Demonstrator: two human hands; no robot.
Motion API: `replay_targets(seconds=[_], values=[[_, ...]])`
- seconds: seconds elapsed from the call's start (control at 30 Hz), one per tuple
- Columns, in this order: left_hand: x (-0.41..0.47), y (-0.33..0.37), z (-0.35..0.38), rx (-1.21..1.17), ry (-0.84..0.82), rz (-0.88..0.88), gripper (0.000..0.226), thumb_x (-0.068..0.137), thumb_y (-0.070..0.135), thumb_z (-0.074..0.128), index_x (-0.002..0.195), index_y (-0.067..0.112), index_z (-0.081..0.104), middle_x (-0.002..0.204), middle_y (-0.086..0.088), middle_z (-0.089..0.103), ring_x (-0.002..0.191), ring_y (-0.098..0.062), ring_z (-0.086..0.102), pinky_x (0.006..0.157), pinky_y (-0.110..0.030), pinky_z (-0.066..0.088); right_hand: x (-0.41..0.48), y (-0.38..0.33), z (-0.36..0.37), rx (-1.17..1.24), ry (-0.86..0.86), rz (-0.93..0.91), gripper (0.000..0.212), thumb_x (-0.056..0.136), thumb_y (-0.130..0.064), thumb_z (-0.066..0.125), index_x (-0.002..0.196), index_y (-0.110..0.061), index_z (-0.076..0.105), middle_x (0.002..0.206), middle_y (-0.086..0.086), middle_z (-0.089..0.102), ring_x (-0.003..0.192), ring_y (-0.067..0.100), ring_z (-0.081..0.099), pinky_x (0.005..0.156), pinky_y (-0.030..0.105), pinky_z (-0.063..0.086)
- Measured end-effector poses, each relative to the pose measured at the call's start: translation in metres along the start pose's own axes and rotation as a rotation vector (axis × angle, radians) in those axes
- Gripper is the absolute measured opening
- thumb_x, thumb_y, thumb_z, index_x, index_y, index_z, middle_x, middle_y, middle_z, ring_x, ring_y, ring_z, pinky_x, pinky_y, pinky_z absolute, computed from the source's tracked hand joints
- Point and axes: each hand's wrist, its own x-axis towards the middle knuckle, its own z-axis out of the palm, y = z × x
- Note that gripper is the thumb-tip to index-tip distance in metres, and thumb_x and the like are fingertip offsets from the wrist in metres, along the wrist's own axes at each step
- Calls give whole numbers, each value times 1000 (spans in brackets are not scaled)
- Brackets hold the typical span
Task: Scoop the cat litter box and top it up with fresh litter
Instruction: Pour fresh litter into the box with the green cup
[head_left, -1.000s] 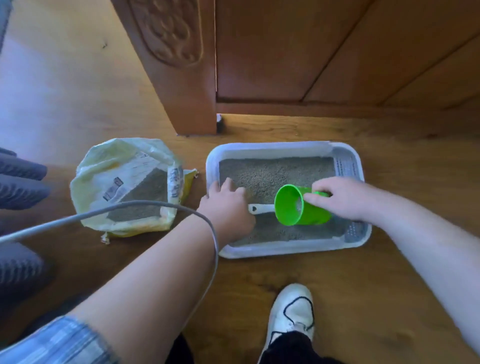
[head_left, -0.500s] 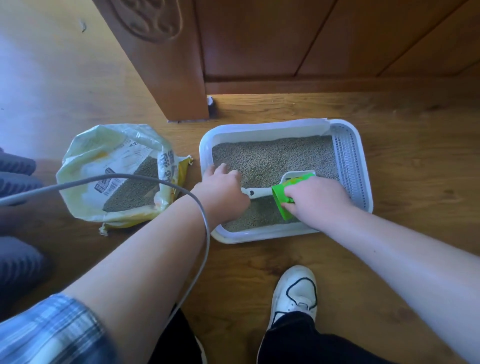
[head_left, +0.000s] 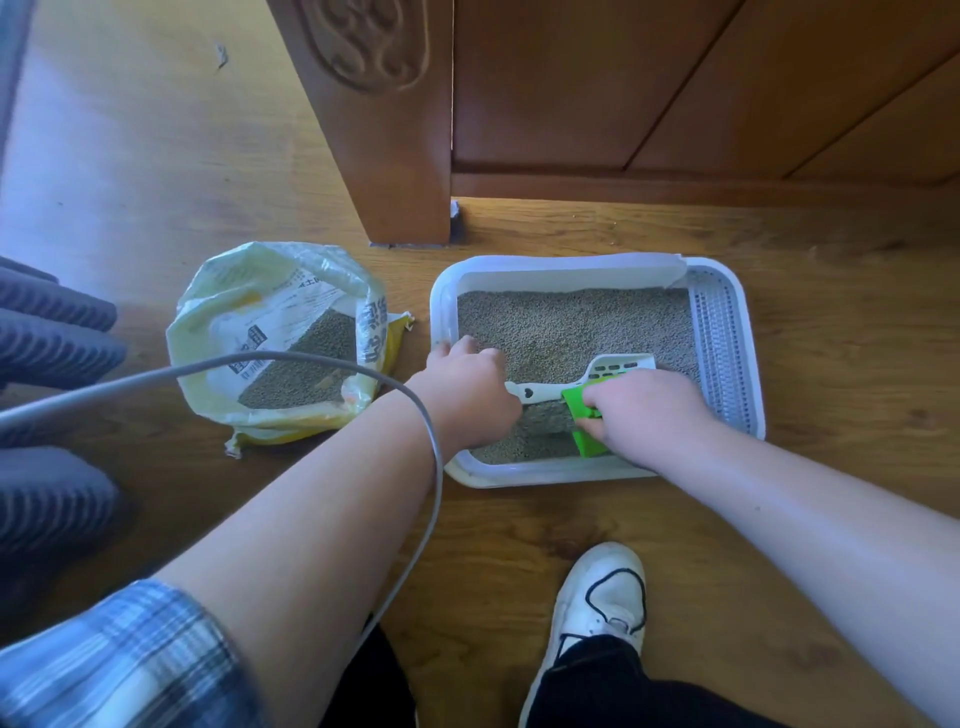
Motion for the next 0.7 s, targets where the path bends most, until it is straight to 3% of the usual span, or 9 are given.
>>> replay_targets(seconds=[0.2, 0.43, 0.7], values=[[-5, 1, -5, -22, -3, 10, 53, 91, 36, 47, 141, 19, 45, 148, -9, 35, 144, -36, 22, 114, -50, 29, 4, 3, -13, 25, -45, 57, 34, 97, -61, 42, 82, -30, 48, 78, -6, 55, 82, 25, 60, 60, 30, 40], [-12, -6, -9, -51, 20, -5, 51, 90, 37, 49, 137, 18, 47, 139, -8, 41, 138, -35, 28, 112, -48, 32, 18, 4, -33, 116, 20, 178, 35, 97, -60, 42, 87, -29, 55, 83, -4, 58, 88, 26, 59, 64, 31, 39], [-16, -10, -13, -83, 7, -31, 52, 91, 37, 47, 139, 18, 45, 143, -9, 37, 142, -35, 23, 112, -50, 31, 28, -1, -39, 78, -46, 216, 35, 97, -60, 41, 98, -30, 61, 105, -1, 69, 105, 28, 64, 68, 32, 40]])
